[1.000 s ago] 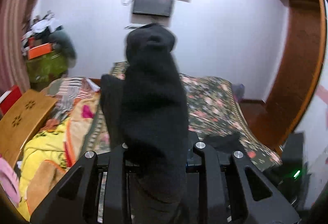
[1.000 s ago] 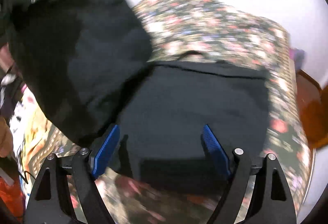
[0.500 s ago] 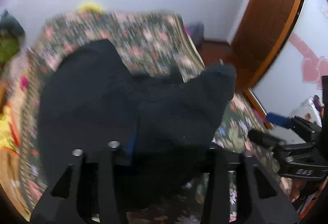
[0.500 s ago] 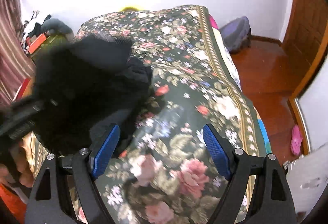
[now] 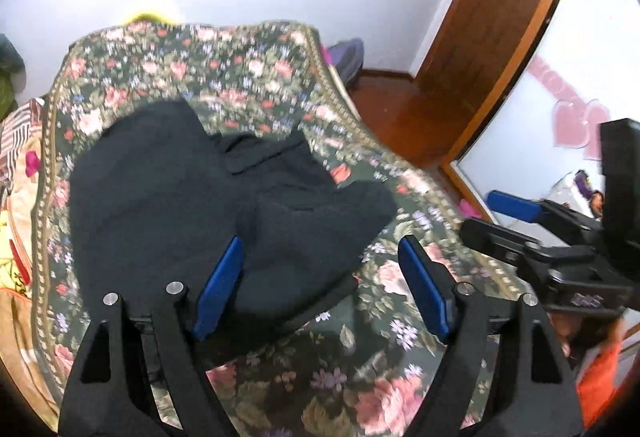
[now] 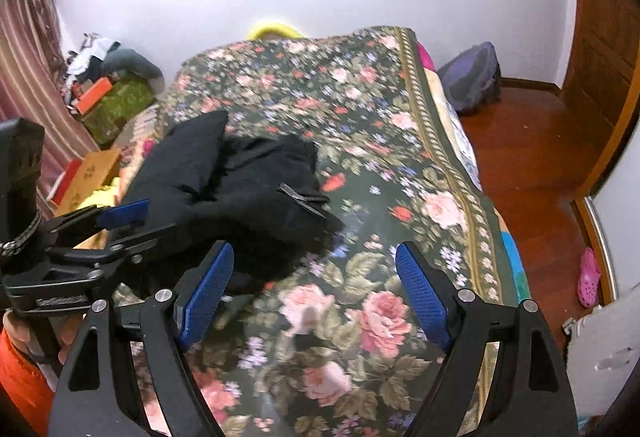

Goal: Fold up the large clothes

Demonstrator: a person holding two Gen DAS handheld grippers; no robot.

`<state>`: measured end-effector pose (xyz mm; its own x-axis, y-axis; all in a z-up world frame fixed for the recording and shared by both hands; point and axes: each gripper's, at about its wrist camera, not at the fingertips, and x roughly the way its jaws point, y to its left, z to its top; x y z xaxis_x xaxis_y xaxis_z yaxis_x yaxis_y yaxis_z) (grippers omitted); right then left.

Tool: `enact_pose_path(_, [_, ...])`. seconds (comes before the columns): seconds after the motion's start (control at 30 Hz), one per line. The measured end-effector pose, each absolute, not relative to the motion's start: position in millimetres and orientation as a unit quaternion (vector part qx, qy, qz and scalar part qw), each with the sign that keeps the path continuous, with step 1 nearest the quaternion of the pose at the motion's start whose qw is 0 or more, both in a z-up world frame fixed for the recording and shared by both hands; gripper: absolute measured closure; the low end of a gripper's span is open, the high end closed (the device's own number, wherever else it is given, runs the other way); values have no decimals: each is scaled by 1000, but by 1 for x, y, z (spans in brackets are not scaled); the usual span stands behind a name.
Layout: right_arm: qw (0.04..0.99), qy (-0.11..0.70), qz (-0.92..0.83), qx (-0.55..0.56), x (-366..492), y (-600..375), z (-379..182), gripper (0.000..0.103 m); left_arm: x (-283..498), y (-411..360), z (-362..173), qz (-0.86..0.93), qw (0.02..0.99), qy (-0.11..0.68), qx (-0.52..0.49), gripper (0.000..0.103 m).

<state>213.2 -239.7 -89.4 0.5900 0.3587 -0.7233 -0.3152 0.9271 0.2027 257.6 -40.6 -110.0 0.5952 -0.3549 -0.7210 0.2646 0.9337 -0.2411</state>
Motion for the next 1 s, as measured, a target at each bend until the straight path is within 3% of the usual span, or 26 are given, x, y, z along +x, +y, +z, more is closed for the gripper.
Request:
enact_pose_path(0.27, [892,384,238,13,221,-188,-72,22,239,23,-79,-82,932,352,-15,15])
enact_pose_path(0.7, [884,420,204,-37,237,-147,-127,22,260,87,-162,-23,897,431,-89,15])
enact_pose_path(1.0, [858,461,224,14,237,-168,-145,19,261,83,-182,-42,892,434,-116,14])
